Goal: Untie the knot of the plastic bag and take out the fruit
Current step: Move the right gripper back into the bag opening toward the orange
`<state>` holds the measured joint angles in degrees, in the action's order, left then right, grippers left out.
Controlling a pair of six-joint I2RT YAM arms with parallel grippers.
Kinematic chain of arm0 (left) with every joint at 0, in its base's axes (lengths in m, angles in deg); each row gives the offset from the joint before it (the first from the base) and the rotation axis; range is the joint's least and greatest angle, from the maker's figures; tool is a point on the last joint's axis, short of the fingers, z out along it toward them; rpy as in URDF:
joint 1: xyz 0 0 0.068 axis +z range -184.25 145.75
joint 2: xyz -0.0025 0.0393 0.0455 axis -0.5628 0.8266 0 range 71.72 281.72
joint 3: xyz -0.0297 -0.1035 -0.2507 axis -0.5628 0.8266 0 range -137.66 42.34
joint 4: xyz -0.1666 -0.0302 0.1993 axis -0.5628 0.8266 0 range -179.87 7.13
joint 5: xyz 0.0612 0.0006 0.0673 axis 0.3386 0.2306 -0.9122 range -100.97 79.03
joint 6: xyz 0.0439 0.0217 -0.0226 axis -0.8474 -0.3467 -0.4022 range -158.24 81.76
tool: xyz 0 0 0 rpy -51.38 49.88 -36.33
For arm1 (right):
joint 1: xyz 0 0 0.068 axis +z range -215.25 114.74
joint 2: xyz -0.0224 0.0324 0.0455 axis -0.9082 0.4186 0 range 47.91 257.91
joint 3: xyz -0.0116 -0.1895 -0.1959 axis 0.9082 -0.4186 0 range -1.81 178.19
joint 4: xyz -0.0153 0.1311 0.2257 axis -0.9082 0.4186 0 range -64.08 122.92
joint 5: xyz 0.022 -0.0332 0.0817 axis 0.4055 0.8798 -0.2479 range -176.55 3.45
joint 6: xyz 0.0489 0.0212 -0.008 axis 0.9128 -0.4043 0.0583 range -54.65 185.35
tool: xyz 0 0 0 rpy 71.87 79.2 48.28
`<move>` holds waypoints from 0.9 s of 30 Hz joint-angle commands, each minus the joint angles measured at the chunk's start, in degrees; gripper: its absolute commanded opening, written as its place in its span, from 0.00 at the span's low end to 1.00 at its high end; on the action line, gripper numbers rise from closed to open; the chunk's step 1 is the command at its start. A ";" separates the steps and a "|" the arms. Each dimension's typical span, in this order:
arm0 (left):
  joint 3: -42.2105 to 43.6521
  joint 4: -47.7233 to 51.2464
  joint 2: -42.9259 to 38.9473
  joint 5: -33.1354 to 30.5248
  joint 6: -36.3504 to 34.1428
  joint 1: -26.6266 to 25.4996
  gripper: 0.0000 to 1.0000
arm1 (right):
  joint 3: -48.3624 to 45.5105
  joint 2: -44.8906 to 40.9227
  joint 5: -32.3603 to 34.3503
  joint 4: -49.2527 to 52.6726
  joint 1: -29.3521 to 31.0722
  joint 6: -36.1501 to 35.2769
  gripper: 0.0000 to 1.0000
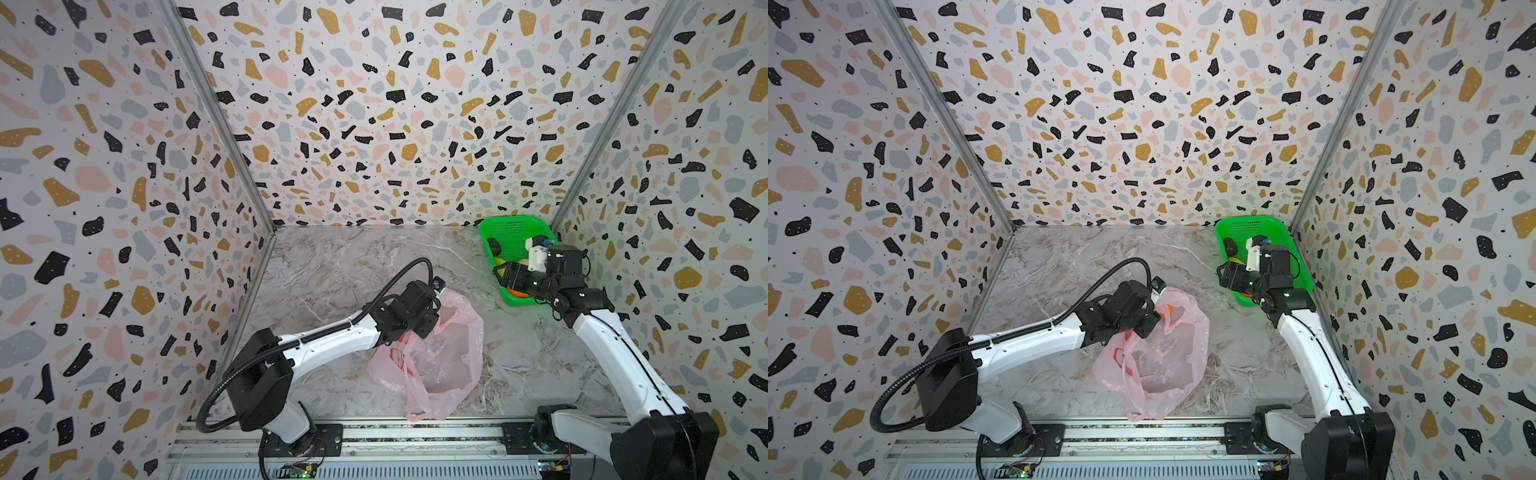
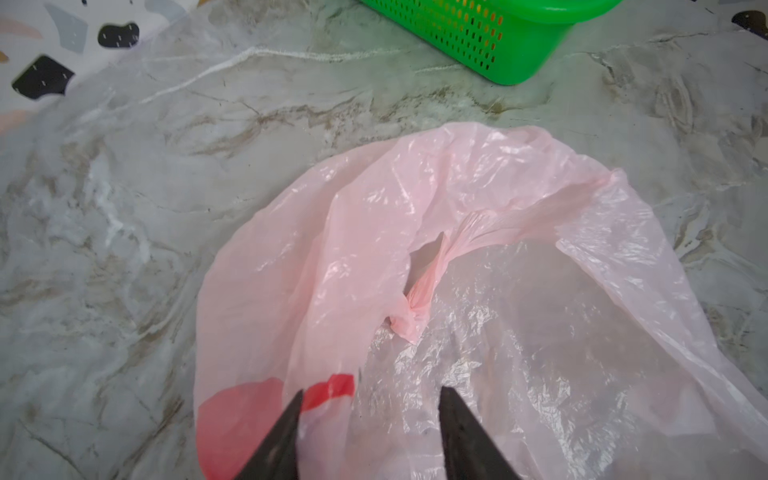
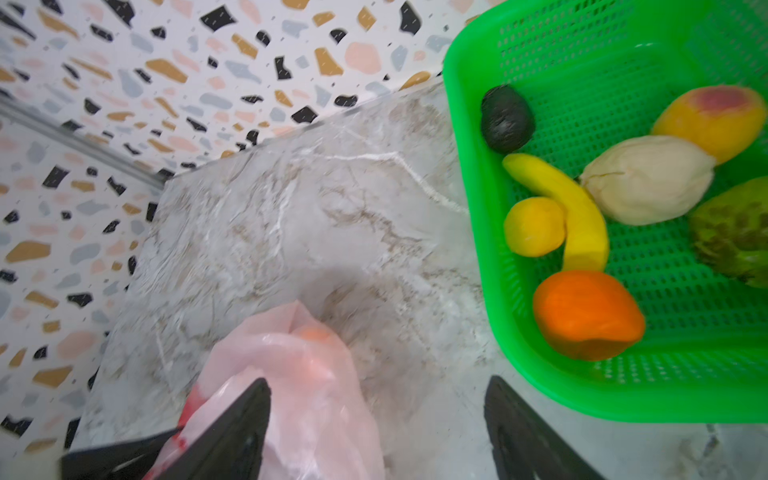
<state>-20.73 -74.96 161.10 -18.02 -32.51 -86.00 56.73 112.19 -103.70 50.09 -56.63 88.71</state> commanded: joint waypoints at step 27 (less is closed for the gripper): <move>-1.16 -8.85 -6.83 3.86 5.59 2.65 0.00 | -20.63 3.45 2.55 -14.92 39.98 6.49 0.70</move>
<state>-21.78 -81.38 154.92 -14.85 -28.33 -83.77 35.40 115.62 -104.68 37.85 -18.45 97.08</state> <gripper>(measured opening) 0.047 0.705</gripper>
